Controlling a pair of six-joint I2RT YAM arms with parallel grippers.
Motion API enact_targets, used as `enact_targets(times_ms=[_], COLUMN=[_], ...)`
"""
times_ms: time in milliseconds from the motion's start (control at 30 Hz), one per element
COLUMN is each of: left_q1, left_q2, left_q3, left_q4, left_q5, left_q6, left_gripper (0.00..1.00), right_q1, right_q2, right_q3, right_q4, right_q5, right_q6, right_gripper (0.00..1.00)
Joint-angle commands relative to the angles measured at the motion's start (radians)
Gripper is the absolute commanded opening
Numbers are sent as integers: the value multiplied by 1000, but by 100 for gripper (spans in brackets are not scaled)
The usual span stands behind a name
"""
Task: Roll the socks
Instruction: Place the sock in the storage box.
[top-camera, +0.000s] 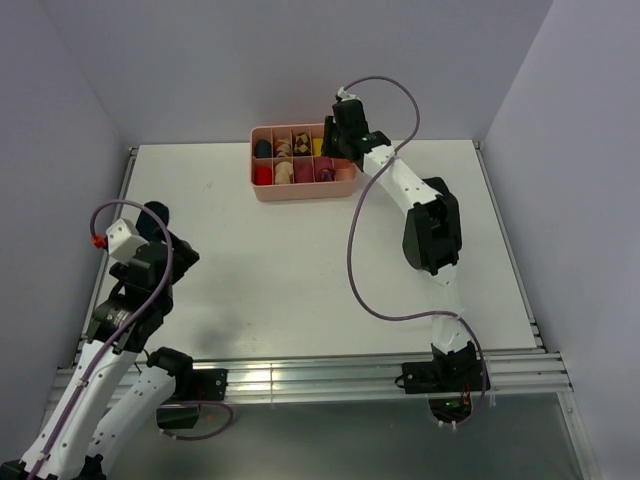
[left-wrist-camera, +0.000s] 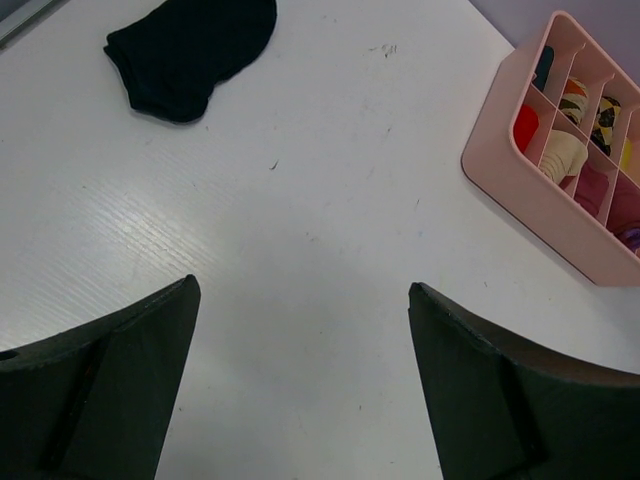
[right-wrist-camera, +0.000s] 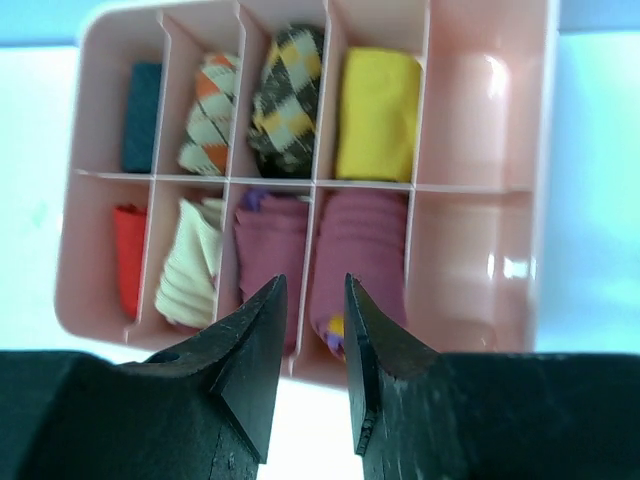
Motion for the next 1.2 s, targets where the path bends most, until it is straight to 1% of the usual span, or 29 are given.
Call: enact_targets(times_ms=[0,133,233,300,467,567,700,733,767,800,833,867,900,933,967,1000,1033,1067,1100,1133,1167], left_q1=[4,4,4,4,4,4,4,4,4,4,4,4,4,4,4,4,4,6,10,23,32], left_q2=[7,8,11,13,22,36,76,106,126,172,197,224,284,315,347,414,448,485,563,602,643], left_q3=[-3,-7,-12,-18,-39,-38,-10,-3,19,31,42,65,74,100,114,129,144,184,207,259,287], left_q4=[14,7,4,6,23,29,50,64,70,81,93,116,132,142,168,182,198,205,216,222,221], left_q5=[24,34,50,60,114,140,163,169,182,192,202,209,228,232,237,244,251,257,286,301,317], left_q6=[-11,-19,-22,-20,-23,-22,-7,-1,1,3,7,7,6,3,-2,-7,-11,-14,-22,-23,-25], left_gripper=[91,91,91,91,90,90,90,90,90,90,90,90,91,91,91,91,91,91,91,91,91], right_q1=[-8,-13,-13,-13,-13,-19,-25,-28,-34,-37,-42,-48,-63,-73,-82,-106,-117,-131,-158,-172,-183], right_q2=[46,92,82,69,53,4,-113,-171,-202,-232,-297,-335,-374,-451,-495,-539,-632,-686,-792,-844,-893], right_q3=[50,15,-46,-76,-55,-45,-56,-67,-73,-82,-108,-131,-189,-221,-263,-306,-409,-470,-593,-655,-712], right_q4=[45,10,-4,-4,-42,-42,-22,-21,-21,-21,-21,-17,-4,4,13,42,65,119,151,186,249], right_q5=[-28,-66,-74,-94,-94,-91,-94,-98,-99,-99,-100,-109,-112,-117,-126,-140,-141,-143,-149,-155,-163], right_q6=[11,32,44,44,35,30,15,7,-7,-13,-21,-28,-30,-28,-21,-13,-1,43,70,123,140], right_gripper=[37,36,35,32,31,32,41,43,50,54,58,64,67,72,74,76,77,86,91,99,100])
